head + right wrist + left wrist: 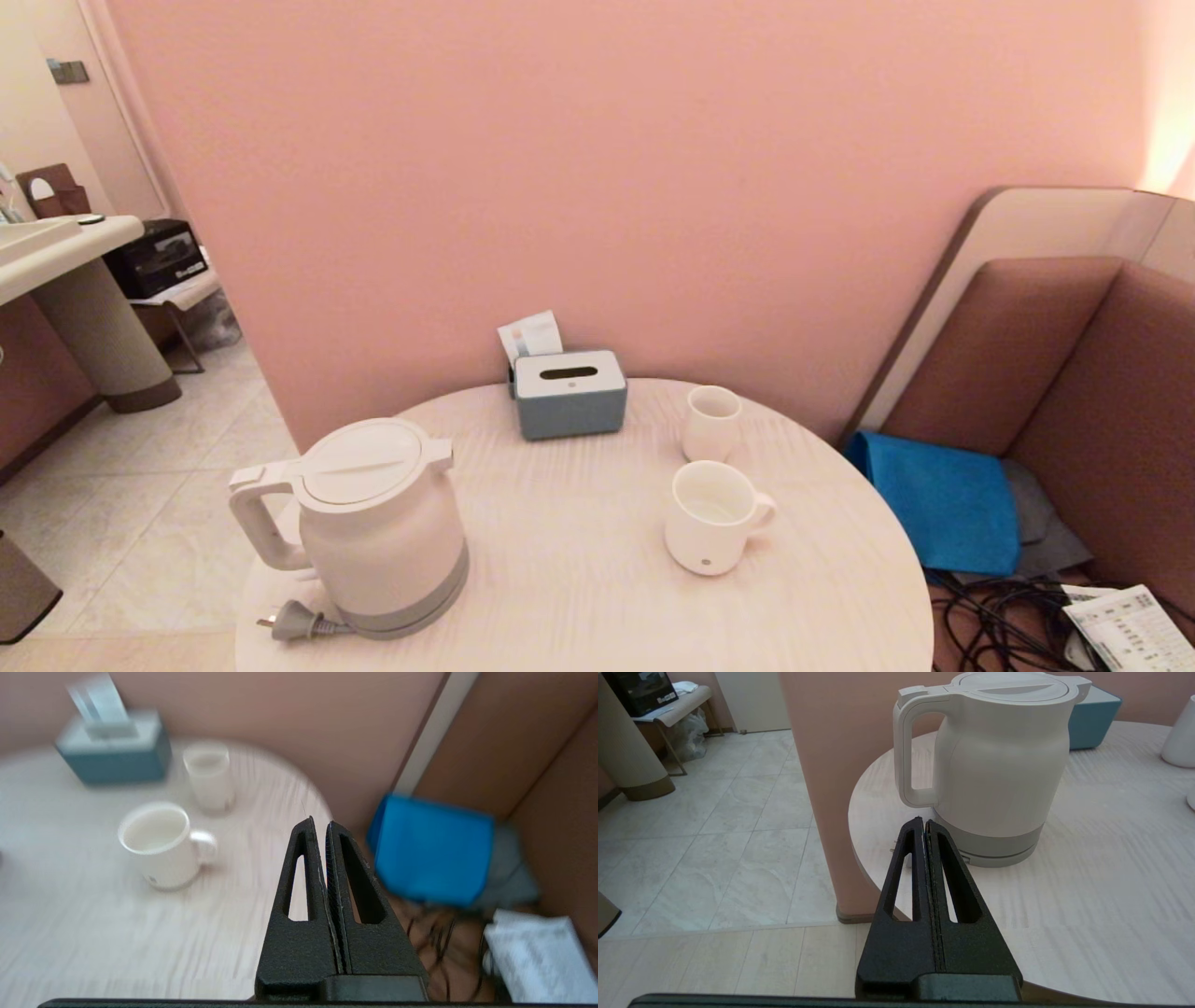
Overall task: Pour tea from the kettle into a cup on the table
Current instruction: Pick up the cup
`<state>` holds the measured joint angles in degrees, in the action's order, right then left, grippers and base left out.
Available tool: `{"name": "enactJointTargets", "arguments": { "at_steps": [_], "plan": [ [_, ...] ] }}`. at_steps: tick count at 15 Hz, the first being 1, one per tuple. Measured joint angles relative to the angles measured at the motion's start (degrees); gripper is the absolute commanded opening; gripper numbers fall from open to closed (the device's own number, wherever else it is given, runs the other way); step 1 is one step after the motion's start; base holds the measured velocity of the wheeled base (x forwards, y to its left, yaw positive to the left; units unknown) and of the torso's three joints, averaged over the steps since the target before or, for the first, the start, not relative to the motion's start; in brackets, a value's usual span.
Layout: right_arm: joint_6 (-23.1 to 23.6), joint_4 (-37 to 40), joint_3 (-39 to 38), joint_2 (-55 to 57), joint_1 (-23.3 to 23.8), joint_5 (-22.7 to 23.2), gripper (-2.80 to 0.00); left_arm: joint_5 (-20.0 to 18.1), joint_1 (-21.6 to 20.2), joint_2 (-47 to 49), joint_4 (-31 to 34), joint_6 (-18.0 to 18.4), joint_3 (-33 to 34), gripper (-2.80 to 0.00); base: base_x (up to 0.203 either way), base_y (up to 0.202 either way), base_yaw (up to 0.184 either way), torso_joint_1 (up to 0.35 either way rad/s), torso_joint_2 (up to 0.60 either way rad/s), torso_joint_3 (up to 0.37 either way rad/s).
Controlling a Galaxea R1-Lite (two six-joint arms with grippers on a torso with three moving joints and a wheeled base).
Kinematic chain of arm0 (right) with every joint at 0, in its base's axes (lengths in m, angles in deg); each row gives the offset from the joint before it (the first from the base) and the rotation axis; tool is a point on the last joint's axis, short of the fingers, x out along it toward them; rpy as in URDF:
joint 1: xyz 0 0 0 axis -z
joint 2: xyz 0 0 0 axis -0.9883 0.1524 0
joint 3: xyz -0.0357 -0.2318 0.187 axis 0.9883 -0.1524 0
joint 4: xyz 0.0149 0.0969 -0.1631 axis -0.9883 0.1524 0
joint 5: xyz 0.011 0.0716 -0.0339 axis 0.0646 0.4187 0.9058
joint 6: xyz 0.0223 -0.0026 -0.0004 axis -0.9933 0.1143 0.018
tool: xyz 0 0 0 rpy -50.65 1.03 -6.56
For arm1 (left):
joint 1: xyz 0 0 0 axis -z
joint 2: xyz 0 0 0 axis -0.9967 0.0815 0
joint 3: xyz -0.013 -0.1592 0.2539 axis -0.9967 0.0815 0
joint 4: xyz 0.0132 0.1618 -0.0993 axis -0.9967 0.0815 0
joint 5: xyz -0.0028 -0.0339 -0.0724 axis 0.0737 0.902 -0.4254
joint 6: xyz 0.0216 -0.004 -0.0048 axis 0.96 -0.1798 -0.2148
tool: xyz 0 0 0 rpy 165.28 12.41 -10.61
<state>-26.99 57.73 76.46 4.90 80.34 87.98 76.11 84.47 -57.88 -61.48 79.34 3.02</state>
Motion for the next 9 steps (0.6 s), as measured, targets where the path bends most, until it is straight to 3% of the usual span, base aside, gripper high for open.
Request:
{"name": "enactJointTargets", "arguments": {
  "at_steps": [4,7,9],
  "plan": [
    [0.7,4.3,2.8,21.7,-5.5,3.2,-2.8,0.0,0.0,0.0,0.0,0.0,0.0,-2.8,0.0,0.0,0.0,0.0,0.0,0.0],
    [0.9,6.1,-1.3,29.1,-9.5,6.3,-2.8,0.0,0.0,0.0,0.0,0.0,0.0,-2.8,0.0,0.0,0.0,0.0,0.0,0.0],
    [0.5,2.5,-3.8,31.5,-10.1,7.3,-2.8,0.0,0.0,0.0,0.0,0.0,0.0,-2.8,0.0,0.0,0.0,0.0,0.0,0.0]
  ]
}}
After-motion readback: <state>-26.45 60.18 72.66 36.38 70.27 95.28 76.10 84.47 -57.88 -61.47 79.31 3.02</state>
